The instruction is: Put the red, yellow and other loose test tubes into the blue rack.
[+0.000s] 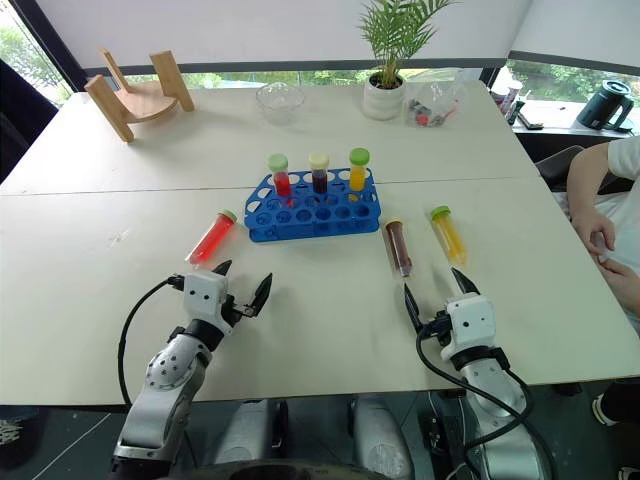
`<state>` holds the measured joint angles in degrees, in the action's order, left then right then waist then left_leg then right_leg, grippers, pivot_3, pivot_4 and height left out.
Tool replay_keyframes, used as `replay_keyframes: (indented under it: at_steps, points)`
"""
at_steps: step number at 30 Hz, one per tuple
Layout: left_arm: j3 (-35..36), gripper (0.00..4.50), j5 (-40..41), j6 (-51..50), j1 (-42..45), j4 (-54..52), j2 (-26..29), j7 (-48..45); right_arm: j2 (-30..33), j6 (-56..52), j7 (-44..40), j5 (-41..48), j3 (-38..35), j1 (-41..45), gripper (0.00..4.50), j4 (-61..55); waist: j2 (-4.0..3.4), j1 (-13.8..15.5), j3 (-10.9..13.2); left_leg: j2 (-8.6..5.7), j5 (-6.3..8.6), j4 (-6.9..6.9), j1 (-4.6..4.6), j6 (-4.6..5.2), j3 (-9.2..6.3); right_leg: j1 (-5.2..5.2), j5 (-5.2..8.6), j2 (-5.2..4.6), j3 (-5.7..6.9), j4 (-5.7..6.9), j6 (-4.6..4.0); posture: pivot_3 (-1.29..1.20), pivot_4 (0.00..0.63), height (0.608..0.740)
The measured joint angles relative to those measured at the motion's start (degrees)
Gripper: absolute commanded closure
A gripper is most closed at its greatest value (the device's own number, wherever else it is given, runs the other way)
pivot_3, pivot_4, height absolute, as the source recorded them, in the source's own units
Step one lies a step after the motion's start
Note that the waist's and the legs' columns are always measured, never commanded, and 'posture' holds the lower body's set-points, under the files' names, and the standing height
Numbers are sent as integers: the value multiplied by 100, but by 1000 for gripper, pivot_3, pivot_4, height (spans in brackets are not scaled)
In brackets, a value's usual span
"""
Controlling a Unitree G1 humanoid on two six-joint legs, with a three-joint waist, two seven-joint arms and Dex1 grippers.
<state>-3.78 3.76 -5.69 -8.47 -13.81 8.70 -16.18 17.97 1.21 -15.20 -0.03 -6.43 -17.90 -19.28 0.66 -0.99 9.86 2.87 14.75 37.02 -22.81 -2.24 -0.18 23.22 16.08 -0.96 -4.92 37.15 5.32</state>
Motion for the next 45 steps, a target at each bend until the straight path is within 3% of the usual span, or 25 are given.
replay_keyframes:
  at_steps: [6, 8, 10, 12, 16, 20, 24, 32, 36, 40, 41, 45]
  points:
    - [146, 31, 846, -978, 691, -473, 892, -990, 747, -2124, -370, 615, -377, 735, 0, -1042, 4, -6, 3, 1, -1, 4, -7, 0, -4, 5, -3, 2, 2, 3, -4, 0, 150, 740]
    - [251, 31, 1521, -1578, 1110, -711, 1649, -1815, 1300, -3501, -578, 1062, -545, 1458, 0, -1214, 0, -21, 10, 2, -1, 3, -18, 1, -4, 20, -6, 3, 2, 7, -8, 0, 150, 740]
    - [403, 31, 2109, -2049, 1564, -790, 2362, -2524, 1927, -4694, -820, 1476, -718, 2287, 0, -1153, -10, -27, 22, 3, -2, 9, -28, 2, -5, 29, -9, 5, 4, 8, -12, 0, 150, 740]
    - [602, 31, 2736, -2517, 2283, -723, 3198, -3482, 2860, -6289, -1284, 1922, -553, 3932, 0, -495, -25, -65, 55, 2, -3, 12, -35, 4, -5, 37, -14, 4, 6, 3, -20, 0, 150, 740]
    - [780, 31, 3396, -2963, 2980, -563, 3805, -4470, 3463, -7620, -1814, 2120, 156, 5847, 0, 981, -19, -93, 51, 2, 9, 0, -55, 24, -9, 50, -4, 5, 15, -7, -5, 0, 150, 740]
    - [679, 31, 3630, -3174, 3406, -335, 3882, -4978, 3473, -8095, -2349, 2095, 1409, 6934, 0, 2556, -14, -124, 57, 0, 29, 0, -118, 58, -8, 113, -7, 5, 15, -4, 29, 0, 150, 740]
    - [633, 31, 3634, -3173, 3657, -215, 3979, -5257, 3409, -7876, -2905, 1796, 2464, 7683, 0, 3978, -19, -142, 61, 0, 29, 4, -169, 57, -4, 164, -8, 4, 15, 3, 30, 0, 150, 740]
    - [627, 31, 3636, -3166, 3729, -288, 4040, -5369, 2721, -6446, -3829, 770, 3385, 8422, 0, 6394, -21, -157, 64, 0, 23, 20, -162, 49, -4, 161, -10, 6, 15, 29, 31, 0, 150, 740]
    - [634, 0, 3641, -3166, 3698, -397, 4082, -5359, 2548, -5975, -4095, 386, 3454, 8570, 1288, 6890, -20, -165, 63, 0, 15, 23, -156, 33, -6, 156, -11, 5, 15, 34, 32, 0, 150, 740]
    - [647, 0, 3641, -3166, 3605, -457, 4100, -5330, 2375, -5676, -4231, 36, 3421, 8722, 3429, 7320, -20, -169, 63, 0, 8, 23, -148, 22, -10, 154, -12, 7, 16, 48, 32, 0, 150, 740]
    - [655, 0, 3641, -3166, 3606, -463, 4100, -5313, 2346, -5654, -4259, 4, 3421, 8741, 3631, 7359, -20, -171, 63, 0, 8, 23, -146, 21, -10, 154, -12, 8, 16, 50, 32, 0, 150, 740]
    - [695, 0, 3640, -3166, 3591, -470, 4143, -5228, 2280, -5701, -4348, -80, 3195, 8760, 3661, 7381, -21, -173, 64, 0, 6, 24, -143, 18, -10, 155, -11, 8, 15, 64, 31, 0, 150, 740]
